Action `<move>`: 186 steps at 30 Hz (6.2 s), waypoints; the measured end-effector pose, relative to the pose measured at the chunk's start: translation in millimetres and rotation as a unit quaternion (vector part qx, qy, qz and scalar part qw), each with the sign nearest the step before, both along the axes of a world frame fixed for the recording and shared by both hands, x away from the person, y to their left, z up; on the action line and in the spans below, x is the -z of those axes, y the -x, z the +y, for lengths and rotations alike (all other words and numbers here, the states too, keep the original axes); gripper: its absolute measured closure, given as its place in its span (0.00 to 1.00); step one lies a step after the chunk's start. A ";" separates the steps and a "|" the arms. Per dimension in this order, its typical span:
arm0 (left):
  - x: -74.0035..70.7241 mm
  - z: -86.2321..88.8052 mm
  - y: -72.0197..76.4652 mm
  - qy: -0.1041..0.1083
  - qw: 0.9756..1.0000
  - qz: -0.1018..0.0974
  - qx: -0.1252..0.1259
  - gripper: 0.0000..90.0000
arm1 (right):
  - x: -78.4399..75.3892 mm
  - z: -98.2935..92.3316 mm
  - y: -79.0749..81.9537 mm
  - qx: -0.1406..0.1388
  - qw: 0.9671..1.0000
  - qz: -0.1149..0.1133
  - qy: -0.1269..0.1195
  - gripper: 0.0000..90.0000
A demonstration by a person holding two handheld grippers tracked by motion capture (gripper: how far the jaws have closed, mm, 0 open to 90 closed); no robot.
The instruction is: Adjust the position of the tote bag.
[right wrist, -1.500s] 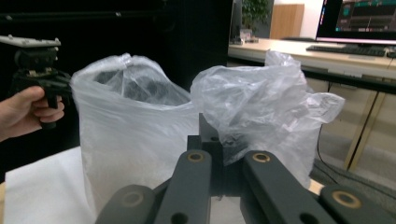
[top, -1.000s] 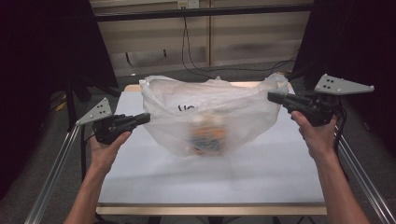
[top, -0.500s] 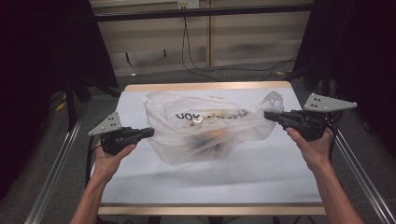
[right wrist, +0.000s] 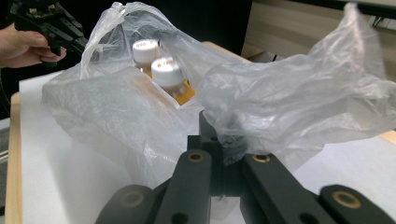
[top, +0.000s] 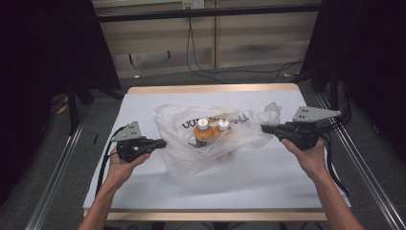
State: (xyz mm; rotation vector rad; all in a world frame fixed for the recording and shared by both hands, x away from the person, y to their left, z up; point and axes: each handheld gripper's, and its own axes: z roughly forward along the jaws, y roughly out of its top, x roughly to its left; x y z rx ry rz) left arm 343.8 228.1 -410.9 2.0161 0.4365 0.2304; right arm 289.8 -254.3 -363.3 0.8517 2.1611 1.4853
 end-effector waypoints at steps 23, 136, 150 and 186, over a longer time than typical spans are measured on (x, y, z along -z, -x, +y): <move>43.4 -13.0 -2.0 -0.079 0.996 0.047 0.020 1.00 | 57.4 -4.4 -16.4 -0.003 0.995 0.087 0.055 1.00; 46.3 -91.2 -35.1 -0.112 0.991 0.059 0.046 0.98 | 91.9 59.0 -77.6 -0.001 0.986 0.124 0.111 1.00; 62.6 -92.8 -40.9 -0.147 0.986 0.068 0.036 0.90 | 117.0 57.3 -79.0 -0.009 0.975 0.155 0.157 1.00; 54.8 -64.9 -42.0 -0.261 0.965 0.016 0.010 0.94 | 100.1 38.8 -65.9 -0.037 0.934 0.142 0.325 1.00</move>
